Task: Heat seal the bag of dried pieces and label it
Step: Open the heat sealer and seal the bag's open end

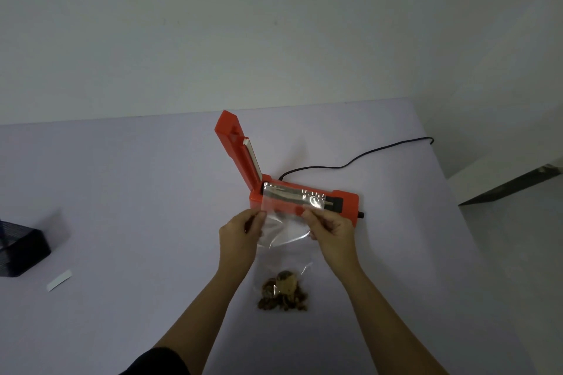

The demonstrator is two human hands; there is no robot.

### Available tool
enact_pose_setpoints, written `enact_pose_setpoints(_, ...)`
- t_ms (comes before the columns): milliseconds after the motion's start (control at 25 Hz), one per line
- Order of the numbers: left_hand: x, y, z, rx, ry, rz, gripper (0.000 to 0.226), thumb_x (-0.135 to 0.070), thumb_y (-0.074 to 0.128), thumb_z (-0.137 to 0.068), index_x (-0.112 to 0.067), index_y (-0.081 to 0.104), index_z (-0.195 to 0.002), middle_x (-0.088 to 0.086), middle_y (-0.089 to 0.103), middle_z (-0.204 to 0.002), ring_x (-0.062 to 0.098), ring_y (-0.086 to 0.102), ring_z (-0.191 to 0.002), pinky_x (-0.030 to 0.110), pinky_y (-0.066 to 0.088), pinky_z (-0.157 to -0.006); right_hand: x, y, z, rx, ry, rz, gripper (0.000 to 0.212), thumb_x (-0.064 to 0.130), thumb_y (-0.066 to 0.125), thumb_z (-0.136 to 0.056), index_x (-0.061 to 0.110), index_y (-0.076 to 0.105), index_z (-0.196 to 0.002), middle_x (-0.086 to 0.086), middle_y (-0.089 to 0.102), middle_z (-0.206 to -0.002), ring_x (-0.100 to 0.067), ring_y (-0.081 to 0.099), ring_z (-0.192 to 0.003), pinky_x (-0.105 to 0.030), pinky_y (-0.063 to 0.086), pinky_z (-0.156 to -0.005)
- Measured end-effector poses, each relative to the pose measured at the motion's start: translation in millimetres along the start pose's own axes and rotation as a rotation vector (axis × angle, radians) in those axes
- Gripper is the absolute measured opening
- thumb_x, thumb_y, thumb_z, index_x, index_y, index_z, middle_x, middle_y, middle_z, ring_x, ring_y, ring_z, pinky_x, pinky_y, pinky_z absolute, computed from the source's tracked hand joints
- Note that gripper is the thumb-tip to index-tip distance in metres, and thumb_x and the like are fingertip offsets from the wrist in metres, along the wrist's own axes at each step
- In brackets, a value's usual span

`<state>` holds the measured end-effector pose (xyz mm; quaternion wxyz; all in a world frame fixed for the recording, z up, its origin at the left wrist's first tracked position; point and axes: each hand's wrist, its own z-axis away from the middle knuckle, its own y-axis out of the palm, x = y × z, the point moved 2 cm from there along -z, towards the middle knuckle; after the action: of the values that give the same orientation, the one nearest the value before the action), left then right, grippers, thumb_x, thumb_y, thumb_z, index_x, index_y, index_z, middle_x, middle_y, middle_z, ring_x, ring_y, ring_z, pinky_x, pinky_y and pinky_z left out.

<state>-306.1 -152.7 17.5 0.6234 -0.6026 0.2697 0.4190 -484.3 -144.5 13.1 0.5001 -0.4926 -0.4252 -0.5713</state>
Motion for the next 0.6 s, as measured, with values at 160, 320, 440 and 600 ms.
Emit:
enact_pose_setpoints(160,11.0,-24.4,26.5,-0.023,-0.096,0.148,0.011,-0.015,0.056,-0.091,-0.018,0.065,-0.084,0.001,0.067,-0.07,0.004,0.062,-0.056,0.011,0.05,-0.052,-3.7,11.6,13.0,0.142,0.128,0.022,0.037,0.044,0.062,-0.076,0.011,0.068,-0.092,-0.005,0.067,-0.079,-0.007,0.062,-0.068,-0.026,0.053,-0.067)
enact_pose_setpoints(320,35.7,-50.3,46.9,-0.094,-0.174,0.156,0.011,-0.016,0.055,-0.091,-0.014,0.065,-0.087,0.003,0.067,-0.071,0.003,0.063,-0.054,0.013,0.052,-0.053,-30.6,21.6,35.8,0.422,0.235,0.135,0.035,0.034,0.072,-0.076,0.025,0.062,-0.108,0.002,0.067,-0.102,-0.011,0.064,-0.096,-0.023,0.052,-0.083)
enact_pose_setpoints(440,59.9,-73.9,61.4,-0.167,-0.245,0.161,0.011,-0.017,0.055,-0.091,-0.013,0.065,-0.087,0.004,0.067,-0.072,0.006,0.063,-0.054,0.019,0.056,-0.056,-46.9,43.2,55.3,0.48,0.198,0.313,0.028,0.02,0.073,-0.078,0.037,0.063,-0.097,0.009,0.068,-0.099,-0.007,0.062,-0.092,-0.02,0.049,-0.08)
enact_pose_setpoints(600,91.2,-107.8,72.5,-0.257,-0.34,0.181,0.011,-0.016,0.055,-0.091,-0.012,0.064,-0.086,0.007,0.066,-0.073,0.016,0.063,-0.058,0.023,0.057,-0.057,-52.1,88.2,73.1,0.491,0.162,0.354,0.013,0.016,0.065,-0.084,0.029,0.066,-0.086,0.009,0.068,-0.089,-0.003,0.062,-0.083,-0.009,0.047,-0.07)
